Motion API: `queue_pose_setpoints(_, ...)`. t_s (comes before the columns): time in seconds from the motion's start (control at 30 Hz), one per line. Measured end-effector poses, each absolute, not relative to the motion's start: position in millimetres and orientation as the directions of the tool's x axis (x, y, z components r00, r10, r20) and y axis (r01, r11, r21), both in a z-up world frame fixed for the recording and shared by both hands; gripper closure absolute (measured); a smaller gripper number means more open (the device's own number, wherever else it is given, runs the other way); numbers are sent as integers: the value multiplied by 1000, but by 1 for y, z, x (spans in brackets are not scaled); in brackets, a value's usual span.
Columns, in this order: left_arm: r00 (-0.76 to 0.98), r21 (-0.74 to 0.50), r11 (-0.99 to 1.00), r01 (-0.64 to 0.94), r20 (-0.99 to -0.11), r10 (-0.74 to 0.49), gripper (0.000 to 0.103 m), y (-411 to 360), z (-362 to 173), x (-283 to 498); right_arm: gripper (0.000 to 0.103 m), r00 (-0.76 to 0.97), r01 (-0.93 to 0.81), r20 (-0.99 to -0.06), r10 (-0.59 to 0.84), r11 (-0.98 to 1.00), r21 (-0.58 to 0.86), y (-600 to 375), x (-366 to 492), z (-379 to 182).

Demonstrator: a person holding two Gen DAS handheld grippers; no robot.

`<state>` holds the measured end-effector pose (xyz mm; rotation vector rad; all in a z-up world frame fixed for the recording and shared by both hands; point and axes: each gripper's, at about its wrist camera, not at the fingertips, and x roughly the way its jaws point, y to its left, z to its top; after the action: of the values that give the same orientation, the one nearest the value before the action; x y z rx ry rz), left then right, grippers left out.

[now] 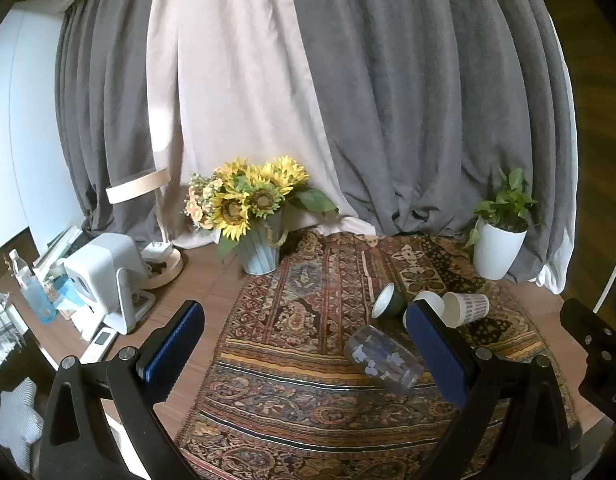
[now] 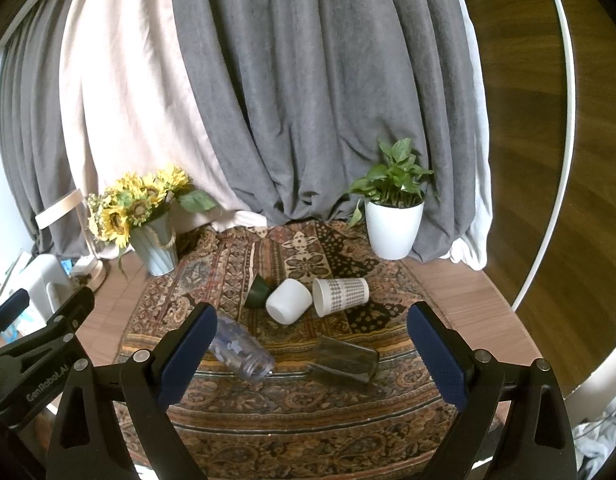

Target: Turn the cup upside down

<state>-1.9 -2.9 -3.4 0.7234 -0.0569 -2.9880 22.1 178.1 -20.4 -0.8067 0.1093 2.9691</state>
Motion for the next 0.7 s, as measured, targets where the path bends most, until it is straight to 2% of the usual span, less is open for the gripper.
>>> queue_pose_setpoints(0.7,-890,62,-997,53,-449,-75,0,-1,0,-4,7,-858,-76,-512,40,-996,50,177,20,-22)
